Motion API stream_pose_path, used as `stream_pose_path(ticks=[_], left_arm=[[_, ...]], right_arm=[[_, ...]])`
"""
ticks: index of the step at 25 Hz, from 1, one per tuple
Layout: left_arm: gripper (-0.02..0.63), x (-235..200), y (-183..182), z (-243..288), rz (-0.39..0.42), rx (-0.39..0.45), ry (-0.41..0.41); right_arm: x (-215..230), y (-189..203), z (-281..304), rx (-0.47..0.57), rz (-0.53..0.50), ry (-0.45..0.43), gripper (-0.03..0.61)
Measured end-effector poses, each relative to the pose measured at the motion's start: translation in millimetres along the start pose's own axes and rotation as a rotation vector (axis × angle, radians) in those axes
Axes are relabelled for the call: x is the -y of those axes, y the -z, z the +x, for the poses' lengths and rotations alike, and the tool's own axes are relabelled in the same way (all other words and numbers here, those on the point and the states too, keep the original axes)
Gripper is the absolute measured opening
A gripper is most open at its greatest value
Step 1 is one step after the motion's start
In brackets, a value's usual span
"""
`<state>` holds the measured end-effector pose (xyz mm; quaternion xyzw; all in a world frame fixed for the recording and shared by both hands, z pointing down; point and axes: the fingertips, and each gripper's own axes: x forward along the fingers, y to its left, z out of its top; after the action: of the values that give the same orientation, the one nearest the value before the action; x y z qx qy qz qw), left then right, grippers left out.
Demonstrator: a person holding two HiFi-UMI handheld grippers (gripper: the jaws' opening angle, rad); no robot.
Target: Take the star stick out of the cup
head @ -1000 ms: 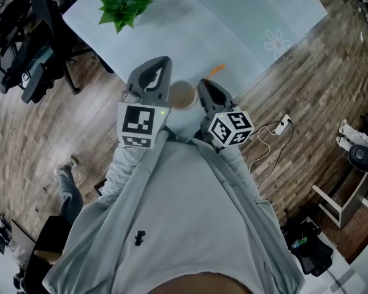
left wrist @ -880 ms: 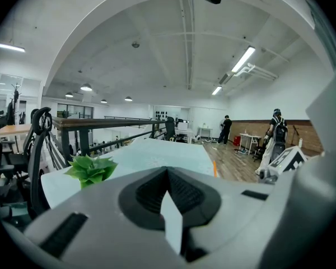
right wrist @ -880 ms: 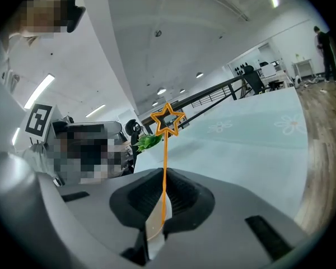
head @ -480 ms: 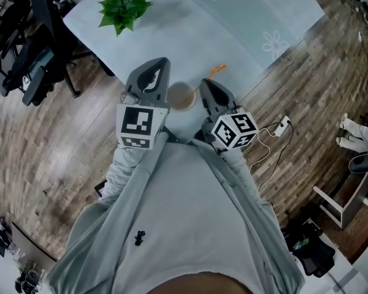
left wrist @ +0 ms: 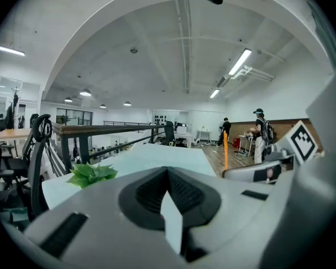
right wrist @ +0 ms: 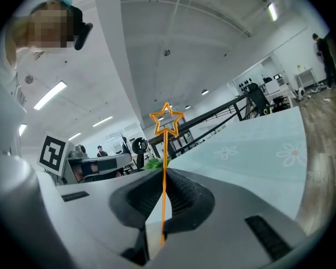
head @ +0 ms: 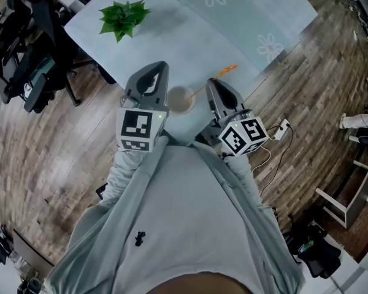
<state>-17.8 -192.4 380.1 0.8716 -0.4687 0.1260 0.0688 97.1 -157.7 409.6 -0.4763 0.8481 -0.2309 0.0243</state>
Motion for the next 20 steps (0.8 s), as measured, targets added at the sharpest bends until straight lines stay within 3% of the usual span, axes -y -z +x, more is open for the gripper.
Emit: stream_pose_path(ticks=[7,20], left_arm=[[0.02,6,-6,-4,0.008,0.022,0.017],[0.02,27,-18,-2,0.03,0.052,0.069]], right_arm=[[-4,-37,-20,0.089,-0.09,0.033,0.029],[13,-76,-71,0.144,-0.345,0.219,0.029]])
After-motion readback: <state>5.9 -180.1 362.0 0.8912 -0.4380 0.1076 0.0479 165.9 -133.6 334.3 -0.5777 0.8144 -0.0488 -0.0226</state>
